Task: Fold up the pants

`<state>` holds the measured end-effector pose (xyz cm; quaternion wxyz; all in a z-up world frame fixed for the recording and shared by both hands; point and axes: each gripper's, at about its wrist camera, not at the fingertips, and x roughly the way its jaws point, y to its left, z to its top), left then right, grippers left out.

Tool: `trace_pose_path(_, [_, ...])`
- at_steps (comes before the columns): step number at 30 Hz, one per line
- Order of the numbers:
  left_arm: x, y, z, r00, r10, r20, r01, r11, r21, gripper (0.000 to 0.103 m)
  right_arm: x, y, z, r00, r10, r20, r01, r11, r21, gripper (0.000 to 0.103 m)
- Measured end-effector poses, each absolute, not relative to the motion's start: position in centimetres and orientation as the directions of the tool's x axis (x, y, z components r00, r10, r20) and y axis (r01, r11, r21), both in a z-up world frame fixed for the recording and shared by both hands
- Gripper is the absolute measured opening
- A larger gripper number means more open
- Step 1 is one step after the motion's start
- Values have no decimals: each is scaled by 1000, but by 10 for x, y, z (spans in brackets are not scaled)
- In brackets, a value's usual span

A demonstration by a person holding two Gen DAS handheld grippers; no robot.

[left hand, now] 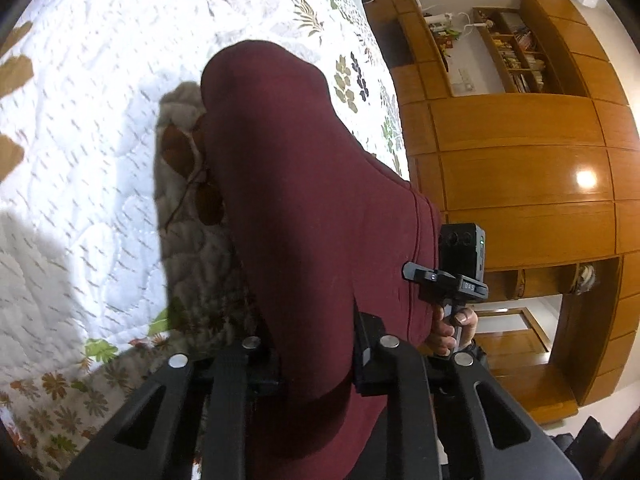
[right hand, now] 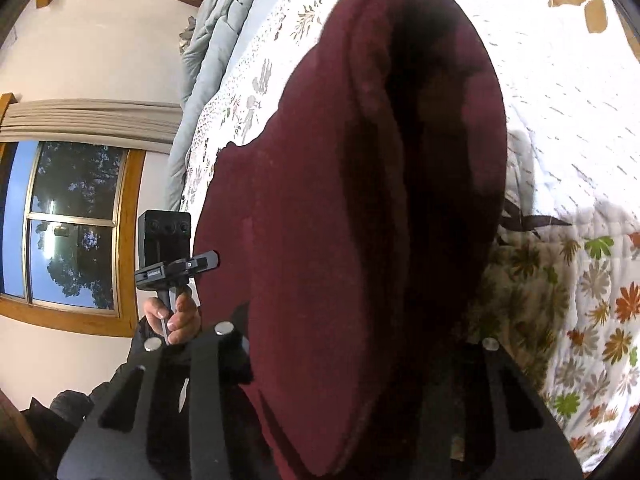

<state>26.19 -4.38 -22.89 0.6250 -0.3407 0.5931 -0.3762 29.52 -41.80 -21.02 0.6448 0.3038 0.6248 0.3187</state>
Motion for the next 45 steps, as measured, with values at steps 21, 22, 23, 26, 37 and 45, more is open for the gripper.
trace_pose_path(21, [307,44,-163,165,-867,-469,116,490,-864,22,363,-325,-131,-5,768,-640,-193,627,754,41])
trace_pose_path(22, [316,56,-161,179,-862,-474,108,496,-862,22,378,-310,-129,-14,770,-638,-207,622,755,41])
trace_pose_path(23, [325,68,-159,188,-857,-480,100,503,-858,22,392,-297,-128,-22,769,-638,-218,619,754,41])
trace_pose_path(26, [355,109,-160,222,-834,-506,68,530,-845,22,432,-251,-133,-56,765,-642,-242,613,752,41])
trace_pose_path(37, [430,212,-239,219,-794,-567,-133,551,-823,22,543,-133,-214,-198,735,-649,-211,614,760,43])
trace_pose_path(45, [412,229,-264,270,-827,-493,-162,466,-870,53,553,-163,-259,-204,762,-614,-106,607,788,72])
